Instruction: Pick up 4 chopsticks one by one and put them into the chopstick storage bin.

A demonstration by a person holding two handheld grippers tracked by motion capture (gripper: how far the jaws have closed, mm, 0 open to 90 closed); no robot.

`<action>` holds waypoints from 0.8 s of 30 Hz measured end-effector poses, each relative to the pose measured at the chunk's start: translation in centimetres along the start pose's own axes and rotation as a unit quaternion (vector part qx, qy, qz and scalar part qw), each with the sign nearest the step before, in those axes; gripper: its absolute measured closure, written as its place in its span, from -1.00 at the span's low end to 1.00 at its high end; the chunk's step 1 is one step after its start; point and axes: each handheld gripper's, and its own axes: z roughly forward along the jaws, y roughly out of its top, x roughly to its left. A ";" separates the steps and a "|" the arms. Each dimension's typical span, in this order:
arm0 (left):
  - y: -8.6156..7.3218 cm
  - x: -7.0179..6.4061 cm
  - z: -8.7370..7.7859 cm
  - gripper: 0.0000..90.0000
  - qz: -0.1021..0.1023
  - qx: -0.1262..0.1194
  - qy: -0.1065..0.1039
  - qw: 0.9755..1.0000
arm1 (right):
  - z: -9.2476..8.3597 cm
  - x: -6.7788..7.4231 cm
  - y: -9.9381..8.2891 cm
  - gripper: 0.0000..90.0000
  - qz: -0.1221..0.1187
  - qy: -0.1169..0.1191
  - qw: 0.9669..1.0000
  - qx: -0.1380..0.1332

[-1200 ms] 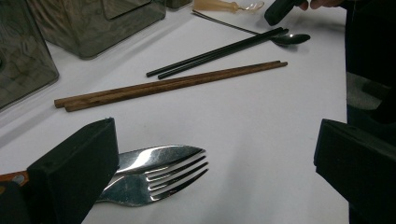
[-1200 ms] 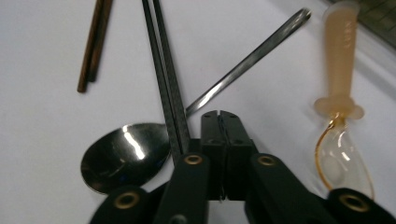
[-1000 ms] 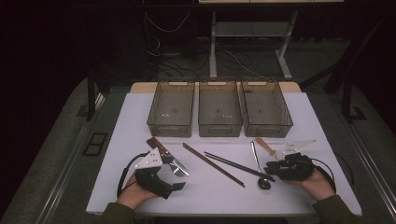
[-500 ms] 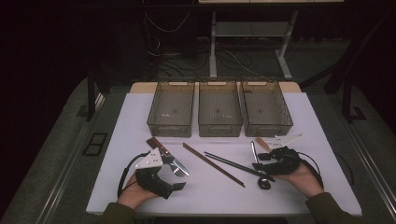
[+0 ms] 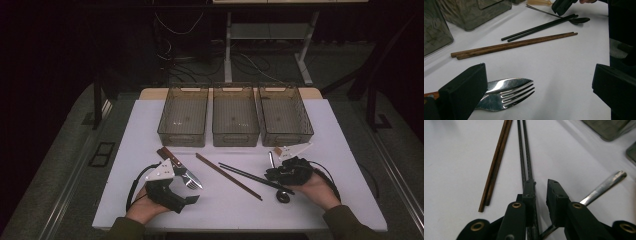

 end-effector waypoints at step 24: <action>0.0 0.0 0.0 -1.00 0.005 0.004 -0.002 1.000 | 1.1 0.2 -0.2 0.83 -0.028 -0.001 0.999 0.025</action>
